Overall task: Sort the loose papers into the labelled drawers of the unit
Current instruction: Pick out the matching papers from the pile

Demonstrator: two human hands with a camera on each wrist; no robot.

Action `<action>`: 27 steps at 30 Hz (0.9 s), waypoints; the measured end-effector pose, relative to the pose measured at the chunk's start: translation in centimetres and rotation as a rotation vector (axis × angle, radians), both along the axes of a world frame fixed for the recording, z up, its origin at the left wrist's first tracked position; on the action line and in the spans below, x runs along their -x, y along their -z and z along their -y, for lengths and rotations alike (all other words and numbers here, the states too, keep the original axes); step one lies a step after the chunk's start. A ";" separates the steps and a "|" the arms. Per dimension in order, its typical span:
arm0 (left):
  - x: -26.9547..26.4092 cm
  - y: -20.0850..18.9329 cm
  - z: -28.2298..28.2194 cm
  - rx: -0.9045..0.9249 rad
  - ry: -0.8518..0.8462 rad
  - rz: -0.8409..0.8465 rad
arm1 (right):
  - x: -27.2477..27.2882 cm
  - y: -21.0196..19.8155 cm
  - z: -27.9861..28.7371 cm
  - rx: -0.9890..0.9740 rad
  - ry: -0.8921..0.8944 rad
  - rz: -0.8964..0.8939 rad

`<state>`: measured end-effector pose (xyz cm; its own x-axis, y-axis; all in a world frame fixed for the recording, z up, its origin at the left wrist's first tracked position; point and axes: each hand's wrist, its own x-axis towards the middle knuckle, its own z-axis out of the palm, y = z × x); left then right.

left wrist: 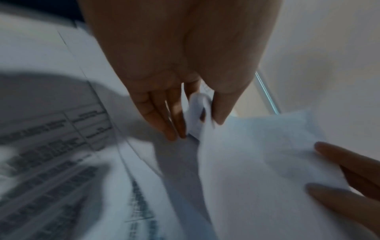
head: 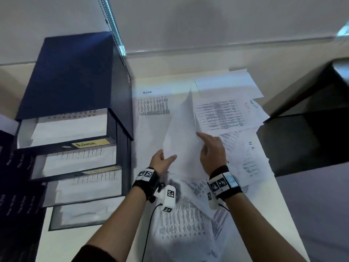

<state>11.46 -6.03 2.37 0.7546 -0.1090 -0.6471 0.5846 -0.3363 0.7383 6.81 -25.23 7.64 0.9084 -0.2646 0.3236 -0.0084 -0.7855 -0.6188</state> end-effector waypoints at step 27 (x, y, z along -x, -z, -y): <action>5.1 -17.0 -11.9 0.789 -0.322 0.253 | 5.6 -5.9 -4.3 -1.390 0.039 -0.629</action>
